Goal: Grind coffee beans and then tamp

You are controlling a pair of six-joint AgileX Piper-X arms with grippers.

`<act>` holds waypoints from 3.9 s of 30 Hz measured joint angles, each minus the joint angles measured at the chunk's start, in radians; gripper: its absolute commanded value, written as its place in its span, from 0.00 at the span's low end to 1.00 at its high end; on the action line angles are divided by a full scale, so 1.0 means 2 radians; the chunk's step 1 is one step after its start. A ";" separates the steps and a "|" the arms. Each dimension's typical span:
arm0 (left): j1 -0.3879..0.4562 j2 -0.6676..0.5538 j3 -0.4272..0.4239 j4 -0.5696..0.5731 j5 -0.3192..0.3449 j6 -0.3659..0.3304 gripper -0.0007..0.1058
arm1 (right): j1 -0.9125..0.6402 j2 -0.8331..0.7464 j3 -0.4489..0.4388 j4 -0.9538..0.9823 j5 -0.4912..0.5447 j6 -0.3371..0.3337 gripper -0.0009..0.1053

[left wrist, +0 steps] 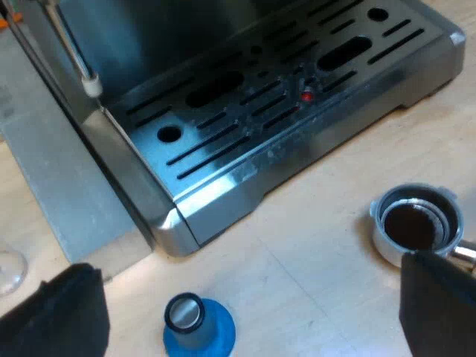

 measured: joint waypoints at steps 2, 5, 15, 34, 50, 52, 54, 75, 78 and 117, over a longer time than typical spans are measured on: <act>0.000 0.000 0.009 -0.004 0.000 0.000 0.76 | 0.000 0.001 0.000 -0.004 0.000 0.004 0.80; 0.009 0.009 0.022 -0.004 0.000 0.000 0.76 | 0.000 0.001 0.000 -0.009 0.000 0.008 0.80; 0.100 0.118 0.022 -0.012 0.039 0.000 0.76 | 0.000 0.001 0.000 -0.009 0.000 0.008 0.80; 0.100 0.276 0.022 -0.071 0.033 0.000 0.76 | 0.000 0.001 0.000 -0.009 0.000 0.008 0.80; 0.100 0.408 0.022 -0.106 0.037 0.000 0.76 | 0.000 0.001 0.000 -0.009 0.000 0.008 0.80; 0.100 0.415 0.022 -0.108 0.037 0.000 0.76 | 0.000 0.001 0.000 -0.009 0.000 0.008 0.80; 0.100 0.419 0.022 -0.110 0.037 0.000 0.76 | 0.000 0.001 0.000 -0.009 0.000 0.008 0.80; 0.100 0.424 0.022 -0.109 0.037 0.000 0.12 | 0.000 0.001 0.000 -0.009 0.000 0.008 0.80; 0.100 0.424 0.015 -0.093 0.037 0.002 0.01 | 0.000 0.001 0.000 -0.009 0.000 0.008 0.80; -0.007 0.175 -0.070 0.090 0.094 0.000 0.01 | 0.000 -0.202 0.105 0.123 0.007 0.027 0.80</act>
